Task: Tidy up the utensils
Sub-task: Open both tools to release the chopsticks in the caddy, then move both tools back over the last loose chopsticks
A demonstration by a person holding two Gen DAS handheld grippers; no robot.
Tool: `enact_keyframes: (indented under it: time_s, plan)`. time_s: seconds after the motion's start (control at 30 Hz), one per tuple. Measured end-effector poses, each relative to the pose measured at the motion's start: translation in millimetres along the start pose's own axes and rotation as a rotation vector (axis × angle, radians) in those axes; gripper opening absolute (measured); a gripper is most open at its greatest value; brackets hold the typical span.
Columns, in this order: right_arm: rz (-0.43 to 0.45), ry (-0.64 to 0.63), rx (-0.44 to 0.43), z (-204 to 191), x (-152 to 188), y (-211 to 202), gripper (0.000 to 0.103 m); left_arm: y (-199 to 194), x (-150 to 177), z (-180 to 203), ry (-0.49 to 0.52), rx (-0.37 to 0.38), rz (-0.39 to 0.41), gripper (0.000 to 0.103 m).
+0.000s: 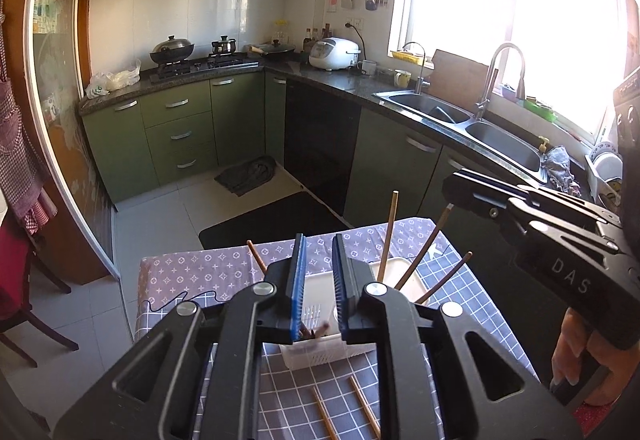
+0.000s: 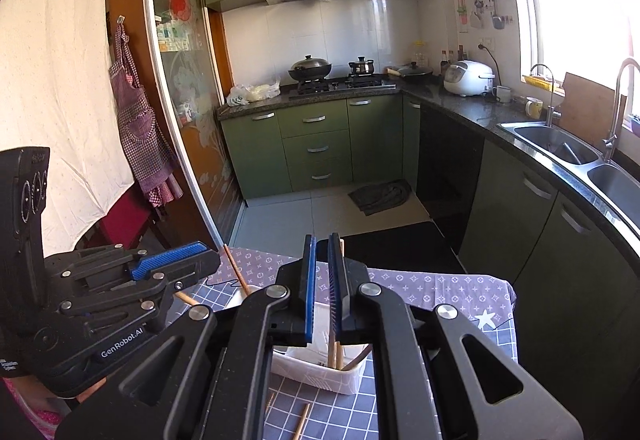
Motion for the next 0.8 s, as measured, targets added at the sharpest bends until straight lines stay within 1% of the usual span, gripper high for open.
enact_keyframes:
  time_s: [0.03, 0.1, 0.13, 0.2, 0.3, 0.33, 0.37, 0.43, 0.5, 0.57, 0.67, 0.73, 0.8]
  plan:
    - [0.009, 0.000, -0.001, -3.1, 1.3, -8.2, 0.007, -4.4, 1.4, 0.0, -0.001, 0.001, -0.001, 0.013]
    - [0.030, -0.006, -0.001, -7.5, 5.7, -24.3, 0.012, -14.6, 7.2, 0.4, -0.002, 0.007, -0.009, 0.014]
    - [0.039, -0.009, 0.006, -10.9, 10.3, -33.3, 0.017, -19.7, 11.7, 1.6, 0.001, 0.008, -0.014, 0.014]
    - [0.041, -0.016, 0.018, -16.6, 24.5, -50.3, 0.017, -29.6, 24.0, 2.9, 0.012, 0.007, -0.033, 0.014]
    - [-0.015, -0.016, 0.039, -23.7, 61.7, -59.8, 0.023, -34.7, 53.7, -0.9, 0.003, -0.009, -0.101, 0.017]
    - [-0.051, -0.016, 0.047, -25.0, 78.1, -58.4, 0.027, -32.6, 66.3, -4.5, -0.008, -0.013, -0.135, 0.018]
    - [-0.088, -0.015, 0.049, -26.3, 96.3, -55.6, 0.030, -28.2, 80.4, -9.0, -0.023, -0.021, -0.175, 0.019]
    - [-0.162, -0.003, 0.047, -26.7, 133.8, -46.6, 0.030, -13.3, 110.9, -18.7, -0.049, -0.033, -0.270, 0.019]
    - [-0.231, 0.021, 0.048, -24.9, 171.3, -34.4, 0.031, 4.7, 136.8, -25.8, -0.077, -0.046, -0.351, 0.019]
    - [-0.284, 0.062, 0.052, -18.2, 201.4, -24.2, 0.031, 24.8, 157.7, -31.2, -0.094, -0.069, -0.419, 0.019]
    - [-0.334, 0.129, 0.050, -7.4, 237.4, -16.7, 0.031, 52.3, 177.7, -34.5, -0.116, -0.109, -0.493, 0.019]
    - [-0.351, 0.163, 0.048, -1.5, 253.1, -16.1, 0.032, 67.2, 183.3, -35.6, -0.132, -0.130, -0.524, 0.019]
    - [-0.360, 0.189, 0.046, 5.1, 260.8, -14.6, 0.032, 77.3, 185.1, -33.7, -0.141, -0.149, -0.541, 0.019]
Point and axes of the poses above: each gripper's, at about its wrist camera, not at the fingertips, and y roughly the way its jaws point, z to its right, x to its underside, the point moved 1 cm from there along y, roughly the way its jaws point, and after that the axes turned 13 degrees about -y, right-handed, at the moved point
